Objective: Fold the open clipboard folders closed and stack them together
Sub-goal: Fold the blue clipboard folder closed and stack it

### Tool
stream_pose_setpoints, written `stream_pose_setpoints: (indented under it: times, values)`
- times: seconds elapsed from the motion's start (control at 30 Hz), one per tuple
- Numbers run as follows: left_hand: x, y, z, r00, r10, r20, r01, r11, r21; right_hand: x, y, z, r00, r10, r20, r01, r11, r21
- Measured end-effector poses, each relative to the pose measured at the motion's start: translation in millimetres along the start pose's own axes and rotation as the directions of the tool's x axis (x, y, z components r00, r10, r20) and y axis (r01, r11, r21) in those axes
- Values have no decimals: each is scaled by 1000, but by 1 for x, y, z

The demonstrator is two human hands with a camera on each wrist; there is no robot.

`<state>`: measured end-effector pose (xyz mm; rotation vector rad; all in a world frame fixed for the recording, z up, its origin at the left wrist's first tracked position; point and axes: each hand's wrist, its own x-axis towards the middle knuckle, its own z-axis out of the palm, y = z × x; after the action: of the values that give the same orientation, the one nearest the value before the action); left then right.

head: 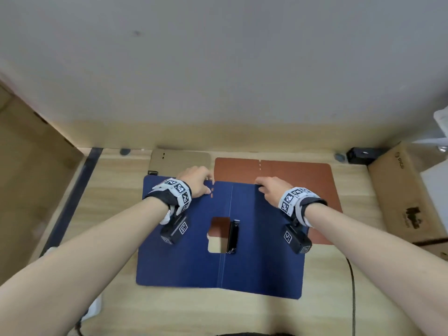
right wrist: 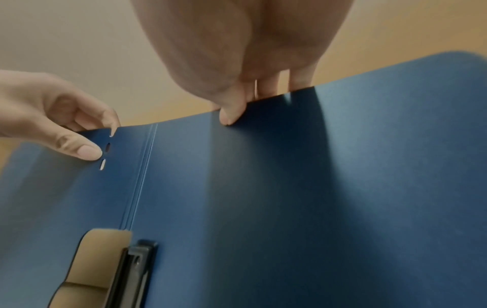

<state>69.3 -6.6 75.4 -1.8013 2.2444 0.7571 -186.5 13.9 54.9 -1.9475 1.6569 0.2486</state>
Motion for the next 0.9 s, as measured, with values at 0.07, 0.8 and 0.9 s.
stream_pose_setpoints:
  times: [0.07,0.8,0.9]
  values:
    - [8,-8,14,998,-37,-51,35,999,-38,14,5,13,997,29,-67,-29,1000,-9]
    - [-74,-138,139,910,-405,-85,386,905,-179,8,-9,151,985,-57,164,71,994,-80]
    - [-78,-142,141,897,-436,-77,421,894,-154,-1,-17,165,986,-19,164,34,995,-92]
